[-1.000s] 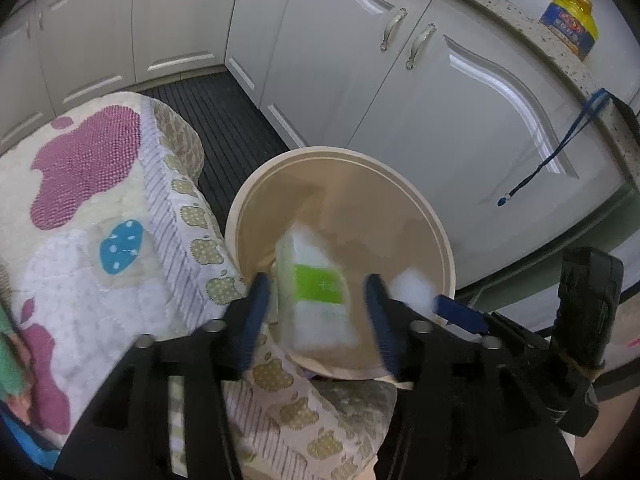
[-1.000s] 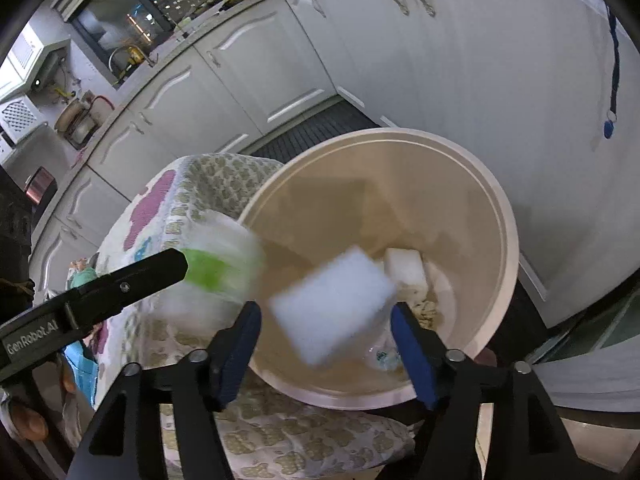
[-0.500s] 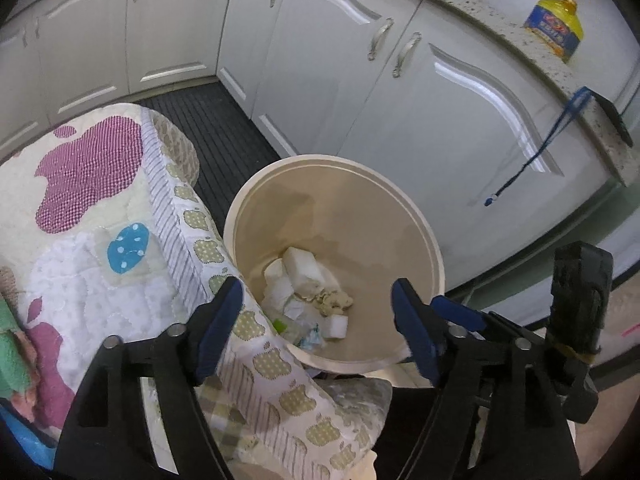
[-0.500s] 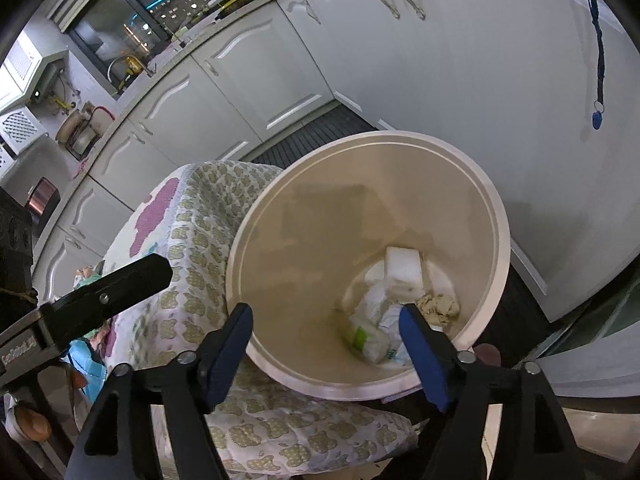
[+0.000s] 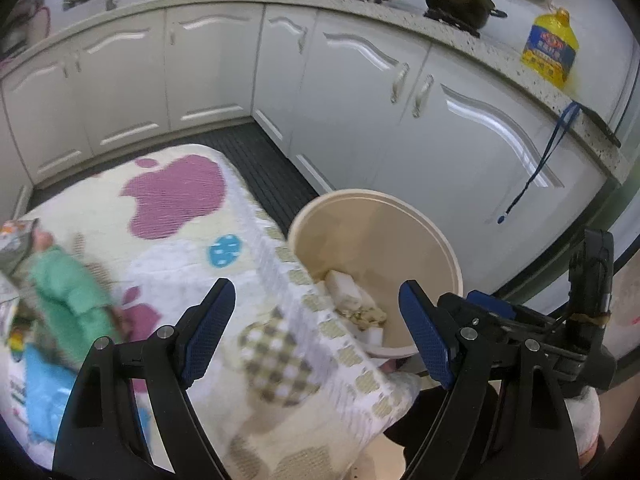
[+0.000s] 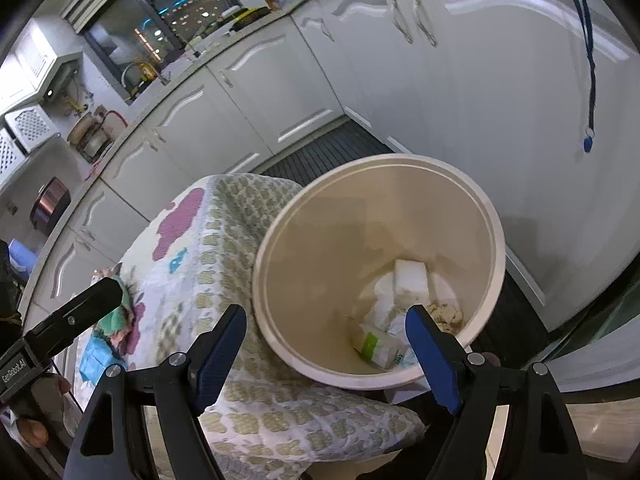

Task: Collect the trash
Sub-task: 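Move both tools back over the table toward the cartons and wrappers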

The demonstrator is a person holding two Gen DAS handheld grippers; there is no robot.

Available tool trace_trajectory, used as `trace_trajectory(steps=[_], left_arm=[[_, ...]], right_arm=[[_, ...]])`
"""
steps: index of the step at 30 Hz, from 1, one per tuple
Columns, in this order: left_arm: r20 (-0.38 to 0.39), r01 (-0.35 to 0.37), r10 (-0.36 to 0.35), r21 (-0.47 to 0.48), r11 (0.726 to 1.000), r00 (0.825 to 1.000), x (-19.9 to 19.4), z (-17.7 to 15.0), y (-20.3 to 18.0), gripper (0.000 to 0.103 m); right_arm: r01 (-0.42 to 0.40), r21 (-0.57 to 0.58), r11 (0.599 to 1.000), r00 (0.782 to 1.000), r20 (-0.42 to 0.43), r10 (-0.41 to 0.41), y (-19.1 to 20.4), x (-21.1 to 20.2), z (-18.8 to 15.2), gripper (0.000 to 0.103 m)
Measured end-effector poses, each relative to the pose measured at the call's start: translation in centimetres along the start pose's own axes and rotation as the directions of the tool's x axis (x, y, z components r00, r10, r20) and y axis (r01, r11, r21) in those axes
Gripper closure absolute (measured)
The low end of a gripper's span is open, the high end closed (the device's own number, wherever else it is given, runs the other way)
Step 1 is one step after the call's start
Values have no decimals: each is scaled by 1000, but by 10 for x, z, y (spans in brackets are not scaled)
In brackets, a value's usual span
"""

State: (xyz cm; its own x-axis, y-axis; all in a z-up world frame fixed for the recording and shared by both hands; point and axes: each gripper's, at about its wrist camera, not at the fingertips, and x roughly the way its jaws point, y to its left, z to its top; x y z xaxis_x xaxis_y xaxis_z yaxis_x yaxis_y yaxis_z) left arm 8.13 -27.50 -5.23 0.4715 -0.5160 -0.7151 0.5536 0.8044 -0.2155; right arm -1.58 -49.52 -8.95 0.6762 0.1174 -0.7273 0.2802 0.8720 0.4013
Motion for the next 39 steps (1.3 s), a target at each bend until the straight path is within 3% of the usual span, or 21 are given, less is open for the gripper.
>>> trace_trajectory(steps=[14,21,26,31,39], left_arm=[[61,-65,72,-101,993,996,-70,-31,59,19],[89,-13,35,-229,973,995,-112,-51,111,19],[100,-87,123,-301,950,987,-146,-70,154,19],[66,-159,193,-342,926,979,-166,-97,186,19],[-31,-165,166,-364,917,986,-164,-146,212,19]], right_arm=[[-79,-152,985,996,24,83,77,-9,-14,16],[-114,-230,966,993,11,120,116,-7,-22,15],[-154,-285,946,988,-19,155,144,-4,-32,15],[-253,-326,911,967,-101,233,177,10,-47,15],[-340,-442,830,939,-209,273,229,38,-72,15]])
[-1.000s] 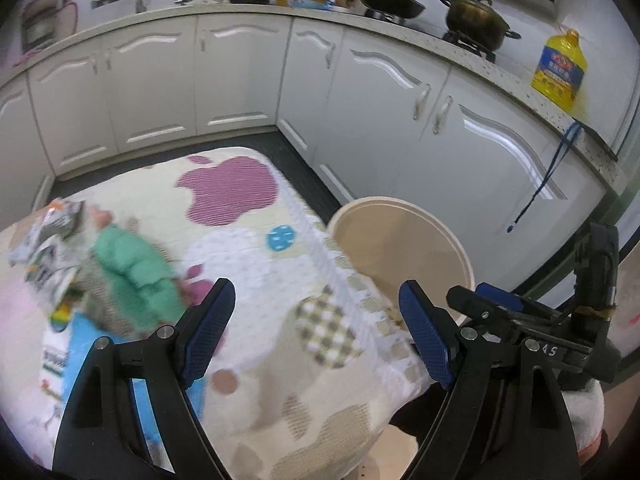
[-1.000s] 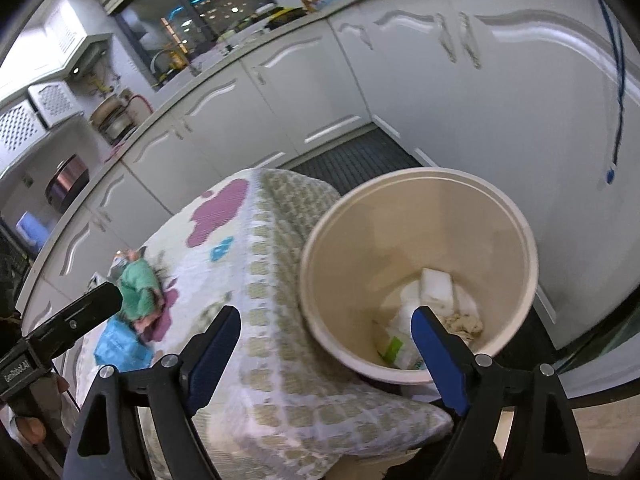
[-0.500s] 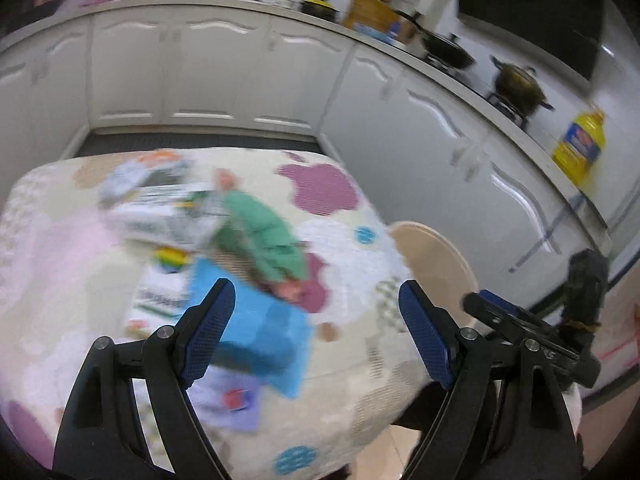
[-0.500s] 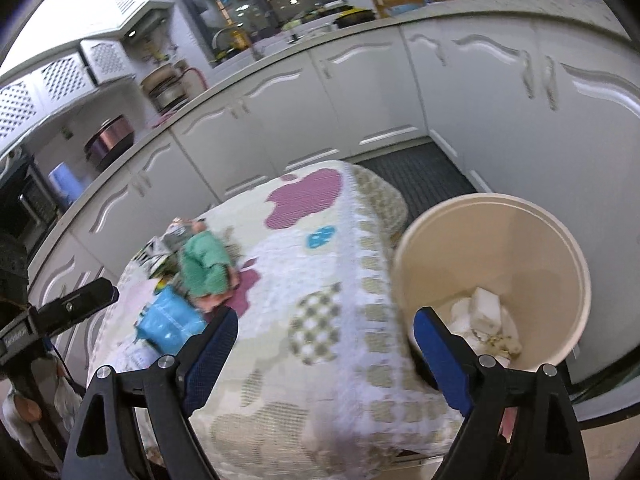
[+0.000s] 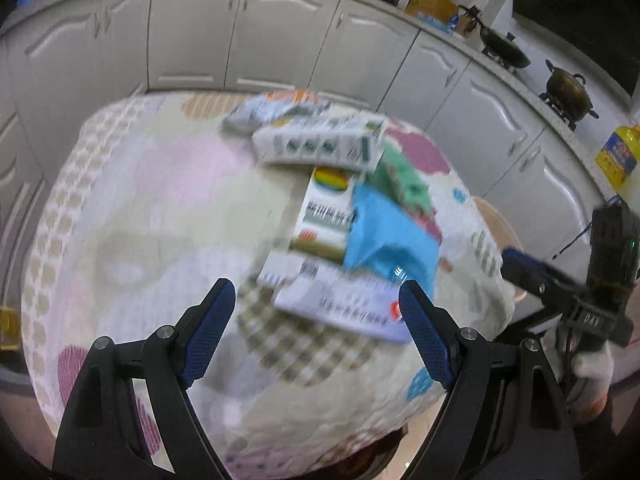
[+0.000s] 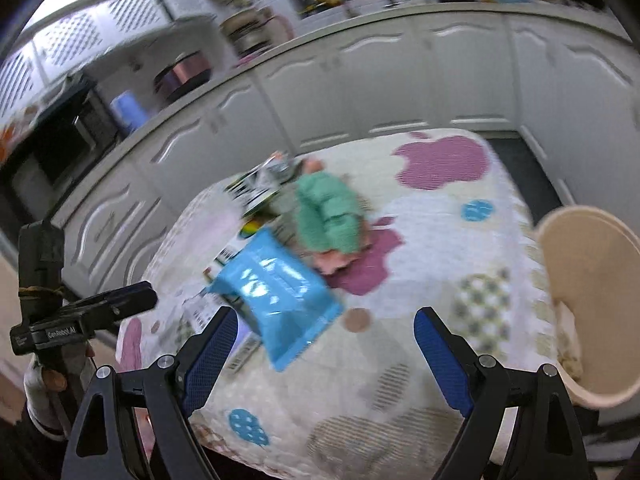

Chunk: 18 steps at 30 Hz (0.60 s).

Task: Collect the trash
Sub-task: 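Move both tools back over the table toward the cartons and wrappers, then grasp the blue wrapper with the right tool while the left tool grasps the white medicine box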

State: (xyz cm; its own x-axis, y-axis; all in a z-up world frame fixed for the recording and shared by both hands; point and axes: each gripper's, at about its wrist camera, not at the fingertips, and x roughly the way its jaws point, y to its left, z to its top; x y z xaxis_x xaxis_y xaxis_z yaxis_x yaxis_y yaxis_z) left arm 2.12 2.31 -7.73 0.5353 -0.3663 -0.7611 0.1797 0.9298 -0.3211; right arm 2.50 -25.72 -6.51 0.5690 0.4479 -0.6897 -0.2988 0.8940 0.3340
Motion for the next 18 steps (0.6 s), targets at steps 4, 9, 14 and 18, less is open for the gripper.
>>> trace_trajectory(steps=[4,9,14,18], left_arm=[[-47,17,-18,-37,999,999,9,-14,11,19],[-91,5,-11,-68,998,996,20,-28,20,19],[-86,19,-27,-90,996,996,22,-28,20,19],[-75,47,-54,-99,994,996,22,-25,16,19]], right_arm=[[-12,-108,994,1000,-28,9,22,26,7,15],[-32,-220,975,995,-96,12,43,65,15,15],[-33,-276,960,990,-141,-6,46,93,20,41],[-54,-253,966,992,-122,23,38,87,16,59]])
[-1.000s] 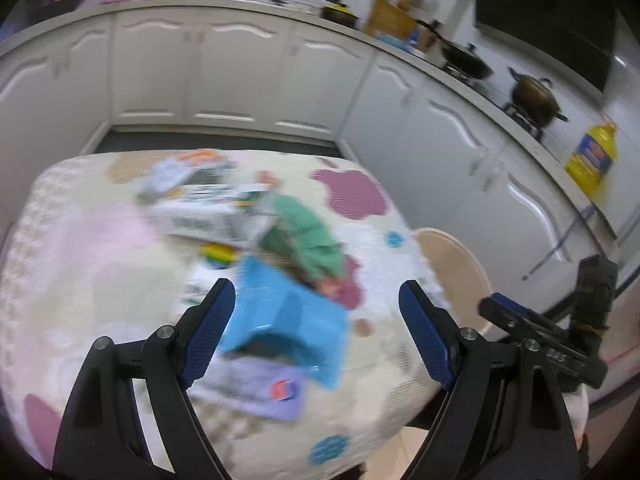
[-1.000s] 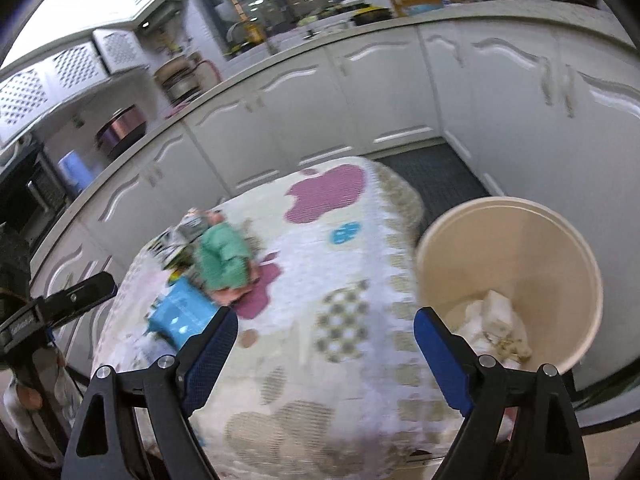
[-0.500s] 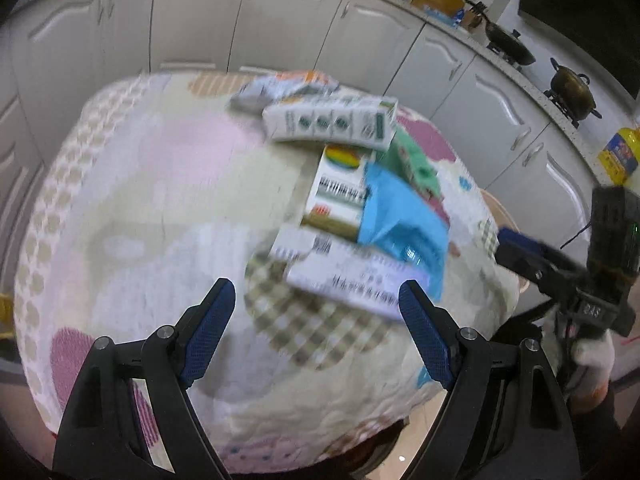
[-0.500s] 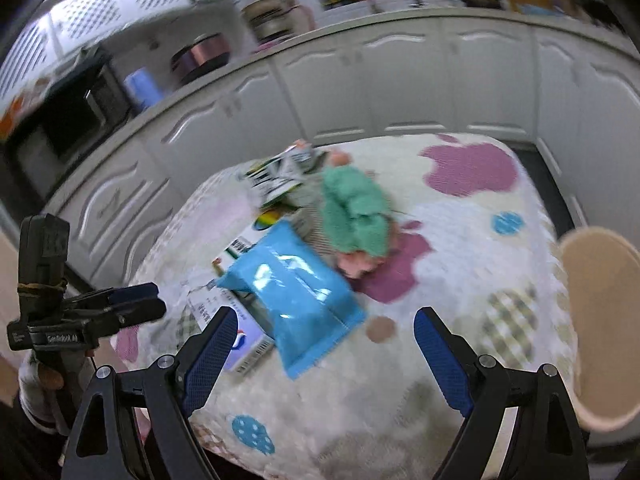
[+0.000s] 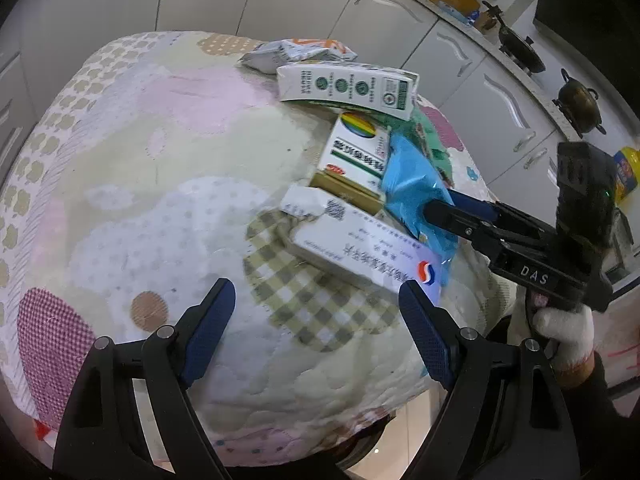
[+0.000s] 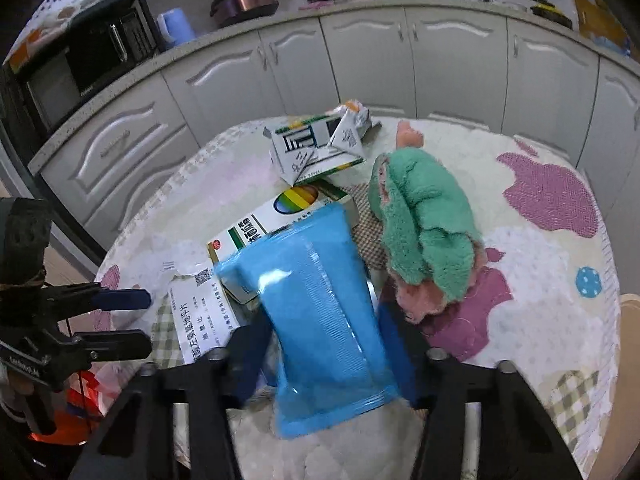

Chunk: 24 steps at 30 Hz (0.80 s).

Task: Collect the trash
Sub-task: 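Grasp the blue wrapper with the right tool while the left tool grasps the white medicine box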

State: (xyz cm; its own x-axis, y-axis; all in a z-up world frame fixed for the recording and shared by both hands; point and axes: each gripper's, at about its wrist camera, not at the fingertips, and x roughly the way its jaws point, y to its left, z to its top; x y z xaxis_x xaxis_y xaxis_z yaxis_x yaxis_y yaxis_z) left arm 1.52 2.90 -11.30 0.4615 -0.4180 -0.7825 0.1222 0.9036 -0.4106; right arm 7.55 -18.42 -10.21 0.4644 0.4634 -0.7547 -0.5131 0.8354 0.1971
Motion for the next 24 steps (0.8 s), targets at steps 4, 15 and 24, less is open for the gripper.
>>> trace_trajectory(steps=[4,15,24], left_arm=[[-7,21,-21,-17,1000,1000,6,2,-6,19],[1,-3,3,-15,1000,1000,9,5,-25,19],[-12,-37,36,-79,996,999,-15,-9,15,19]], right_arm=[[25,-1,1000,999,48,-25,-3,-27,-10,60],[108,-13,994,994,8,-108,0,-29,-15,60],[-21,-12,1000,995,-95,20,40,-6,-25,62]])
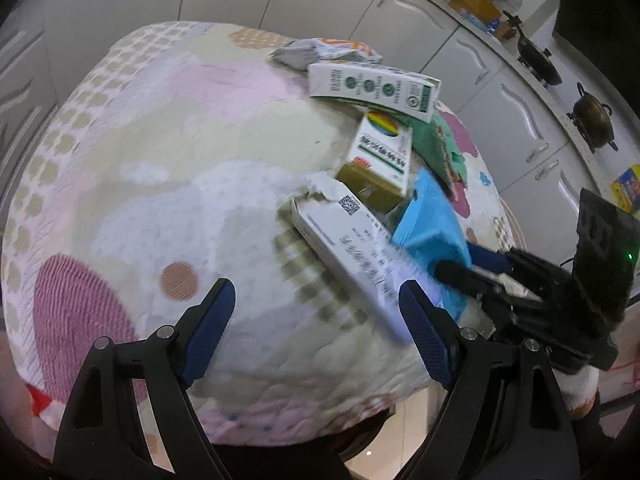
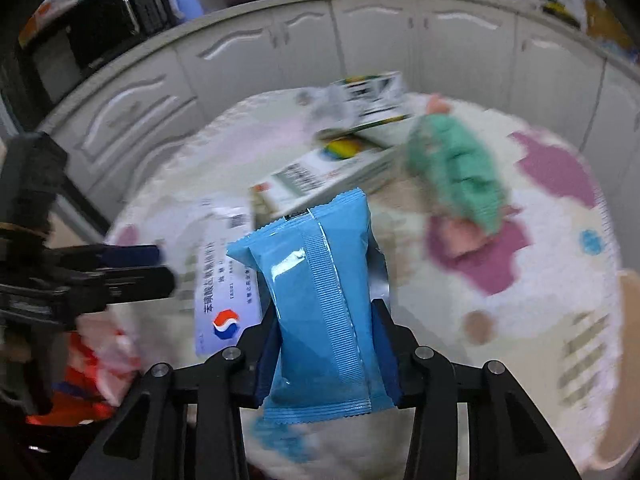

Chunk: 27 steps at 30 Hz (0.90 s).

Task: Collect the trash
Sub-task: 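Grasp the blue wrapper with the right tool while the left tool grasps the white medicine box, then carry the blue wrapper and white medicine box in both tools over the beige bin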

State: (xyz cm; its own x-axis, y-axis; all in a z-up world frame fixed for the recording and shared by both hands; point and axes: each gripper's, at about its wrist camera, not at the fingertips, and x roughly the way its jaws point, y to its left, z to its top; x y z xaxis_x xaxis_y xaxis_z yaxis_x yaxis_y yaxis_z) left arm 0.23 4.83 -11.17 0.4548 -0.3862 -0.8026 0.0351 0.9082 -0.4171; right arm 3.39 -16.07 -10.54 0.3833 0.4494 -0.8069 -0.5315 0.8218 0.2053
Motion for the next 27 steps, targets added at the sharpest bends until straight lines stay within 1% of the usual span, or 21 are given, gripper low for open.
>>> trace_trajectory(steps=[5,8,12,14,16,18,21,24,26,27], left_arm=[[2,22,-22,-43,999,1000,-9,-5,11,19],[16,28,-27,-34,999,1000,-12,-5,7,19],[18,9,-9,5,1000,1000,-4,-1,-6,19],[12,-37,36,36,999,999,7,2,-15,19],[-1,-52,52,52,997,999,16,3,-20,19],[19,-72,70,99,992,997,24,5,-27,19],[33,-113,109,152,982,994,30,2,-34,19],[18,-108,106,180,978,994,31,2,-35,19],[14,-99,98,170,980,995,30,3,-32,21],[14,-103,102,167,981,995,31,4,-31,26]], right_arm=[[-92,-6,996,996,-9,92,26,5,-1,62],[-73,-3,997,997,17,73,25,-2,-2,62],[-46,56,997,997,65,42,1,-24,-3,62],[-34,81,996,996,80,28,-9,-32,-5,62],[-25,113,993,995,95,14,-23,-41,-8,62],[-22,145,989,994,110,6,-36,-49,-14,62],[-19,169,985,992,125,-3,-43,-56,-17,62],[-21,177,984,991,134,-3,-48,-61,-19,62],[-26,179,983,990,140,1,-45,-60,-16,62],[-30,180,983,990,144,4,-44,-61,-16,62]])
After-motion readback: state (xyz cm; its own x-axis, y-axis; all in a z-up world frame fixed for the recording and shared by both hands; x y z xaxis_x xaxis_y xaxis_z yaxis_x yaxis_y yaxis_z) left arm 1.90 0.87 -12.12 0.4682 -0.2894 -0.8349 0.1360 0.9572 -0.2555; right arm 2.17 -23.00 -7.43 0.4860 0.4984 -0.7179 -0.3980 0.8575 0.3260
